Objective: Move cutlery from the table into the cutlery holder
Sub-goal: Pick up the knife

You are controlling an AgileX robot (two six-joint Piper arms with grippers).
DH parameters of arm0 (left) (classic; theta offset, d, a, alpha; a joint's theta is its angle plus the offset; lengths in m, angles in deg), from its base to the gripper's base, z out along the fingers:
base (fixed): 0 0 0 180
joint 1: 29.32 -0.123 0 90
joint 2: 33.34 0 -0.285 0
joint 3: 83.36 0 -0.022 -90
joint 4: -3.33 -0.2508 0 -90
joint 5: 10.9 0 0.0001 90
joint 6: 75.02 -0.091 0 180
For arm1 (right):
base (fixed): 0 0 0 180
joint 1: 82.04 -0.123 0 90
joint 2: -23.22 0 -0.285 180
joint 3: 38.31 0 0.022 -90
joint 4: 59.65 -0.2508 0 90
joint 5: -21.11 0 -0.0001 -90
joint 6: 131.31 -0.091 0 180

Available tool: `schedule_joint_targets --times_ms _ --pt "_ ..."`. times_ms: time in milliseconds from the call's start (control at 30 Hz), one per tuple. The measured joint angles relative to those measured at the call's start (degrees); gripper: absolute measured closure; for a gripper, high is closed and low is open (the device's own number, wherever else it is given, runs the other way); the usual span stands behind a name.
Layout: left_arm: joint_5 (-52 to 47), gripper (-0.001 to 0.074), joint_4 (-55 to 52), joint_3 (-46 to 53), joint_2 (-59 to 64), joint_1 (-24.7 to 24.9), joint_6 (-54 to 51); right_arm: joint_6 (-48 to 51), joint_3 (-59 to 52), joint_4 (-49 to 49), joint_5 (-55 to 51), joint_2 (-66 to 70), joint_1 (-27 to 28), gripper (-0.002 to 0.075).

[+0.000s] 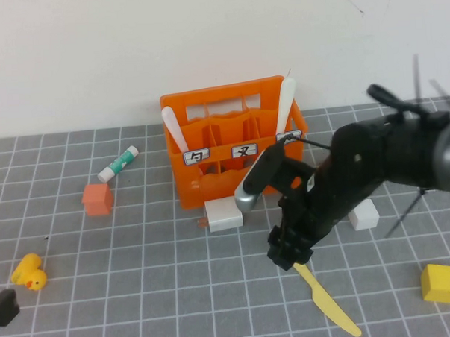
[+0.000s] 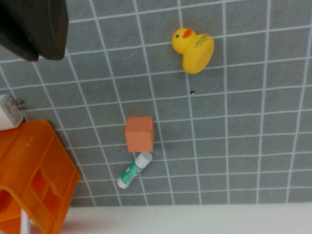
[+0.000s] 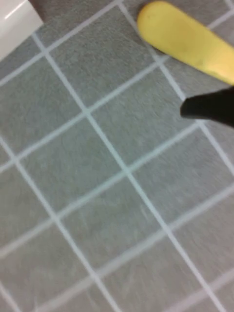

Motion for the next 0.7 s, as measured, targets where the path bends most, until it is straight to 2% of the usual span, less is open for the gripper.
schedule_joint_targets --times_ms 267,700 --pt "-1.5 0.0735 -1.6 0.0 -2.1 0.0 0.0 -6.7 1.9 7.3 0.5 5.6 0.0 0.0251" --pt "-1.0 0.0735 -1.6 0.5 -2.1 0.0 0.0 -8.6 3.1 7.8 0.6 7.3 0.0 0.0272"
